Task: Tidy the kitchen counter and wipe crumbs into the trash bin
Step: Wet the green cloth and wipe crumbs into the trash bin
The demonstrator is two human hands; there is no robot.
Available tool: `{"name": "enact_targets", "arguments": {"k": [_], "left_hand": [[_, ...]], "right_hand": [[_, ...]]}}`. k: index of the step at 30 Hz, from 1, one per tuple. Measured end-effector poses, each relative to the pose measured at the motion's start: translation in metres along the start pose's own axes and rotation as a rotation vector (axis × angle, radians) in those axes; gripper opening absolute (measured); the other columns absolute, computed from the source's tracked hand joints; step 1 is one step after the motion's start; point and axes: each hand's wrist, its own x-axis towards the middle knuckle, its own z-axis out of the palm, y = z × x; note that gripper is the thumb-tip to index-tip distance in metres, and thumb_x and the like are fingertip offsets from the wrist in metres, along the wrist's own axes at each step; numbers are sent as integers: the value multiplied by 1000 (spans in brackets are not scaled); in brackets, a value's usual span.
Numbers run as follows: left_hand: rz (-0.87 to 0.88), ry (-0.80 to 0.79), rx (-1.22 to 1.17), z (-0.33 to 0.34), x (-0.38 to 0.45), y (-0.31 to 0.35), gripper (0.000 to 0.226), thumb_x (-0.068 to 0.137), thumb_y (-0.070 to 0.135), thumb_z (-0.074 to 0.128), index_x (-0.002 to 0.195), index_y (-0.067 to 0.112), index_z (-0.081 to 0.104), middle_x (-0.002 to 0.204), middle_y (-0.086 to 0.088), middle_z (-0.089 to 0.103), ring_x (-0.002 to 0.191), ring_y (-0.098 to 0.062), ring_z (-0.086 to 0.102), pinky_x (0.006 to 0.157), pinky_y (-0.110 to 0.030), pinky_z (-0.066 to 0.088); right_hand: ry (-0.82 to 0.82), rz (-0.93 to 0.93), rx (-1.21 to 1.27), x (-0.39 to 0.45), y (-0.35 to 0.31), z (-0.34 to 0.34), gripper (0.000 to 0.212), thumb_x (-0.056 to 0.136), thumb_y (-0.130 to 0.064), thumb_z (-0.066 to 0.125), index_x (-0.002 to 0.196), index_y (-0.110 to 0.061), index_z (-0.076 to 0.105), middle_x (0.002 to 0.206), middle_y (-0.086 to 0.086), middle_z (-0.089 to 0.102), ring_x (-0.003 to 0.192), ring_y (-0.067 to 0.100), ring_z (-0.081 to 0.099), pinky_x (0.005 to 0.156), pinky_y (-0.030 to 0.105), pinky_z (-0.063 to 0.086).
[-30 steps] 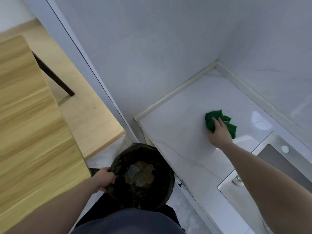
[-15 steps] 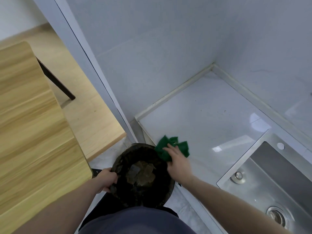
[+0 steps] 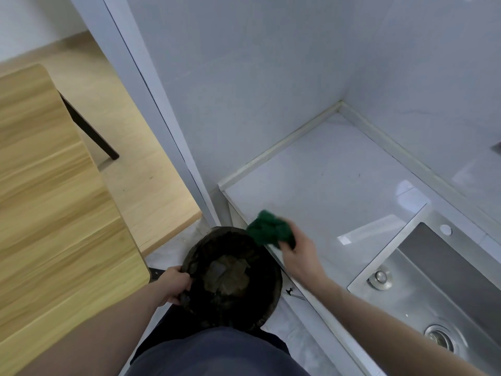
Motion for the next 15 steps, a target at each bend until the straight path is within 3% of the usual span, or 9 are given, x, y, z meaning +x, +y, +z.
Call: {"name": "enact_targets", "arguments": {"k": [4, 8, 15], "left_hand": [[-2, -3, 0, -2, 3, 1, 40, 76, -8, 46, 106, 12, 63, 107, -20, 70, 92, -38, 72, 70, -53, 64], [-4, -10, 8, -2, 10, 1, 41, 75, -8, 46, 109, 9, 64, 107, -21, 69, 94, -39, 71, 71, -54, 64], [-32, -1, -11, -5, 17, 2, 45, 74, -10, 44, 113, 4, 62, 109, -26, 68, 93, -44, 72, 74, -60, 61]], "right_hand": [[238, 49, -22, 41, 12, -60, 62, 90, -2, 56, 129, -49, 55, 119, -19, 69, 111, 5, 63, 99, 25, 47], [431, 112, -129, 77, 38, -123, 61, 88, -1, 48, 135, -40, 54, 128, -7, 67, 117, 18, 60, 103, 36, 48], [599, 331, -208, 106, 86, -195, 71, 70, 4, 38, 127, -33, 59, 125, 3, 65, 116, 33, 58, 97, 42, 50]]}}
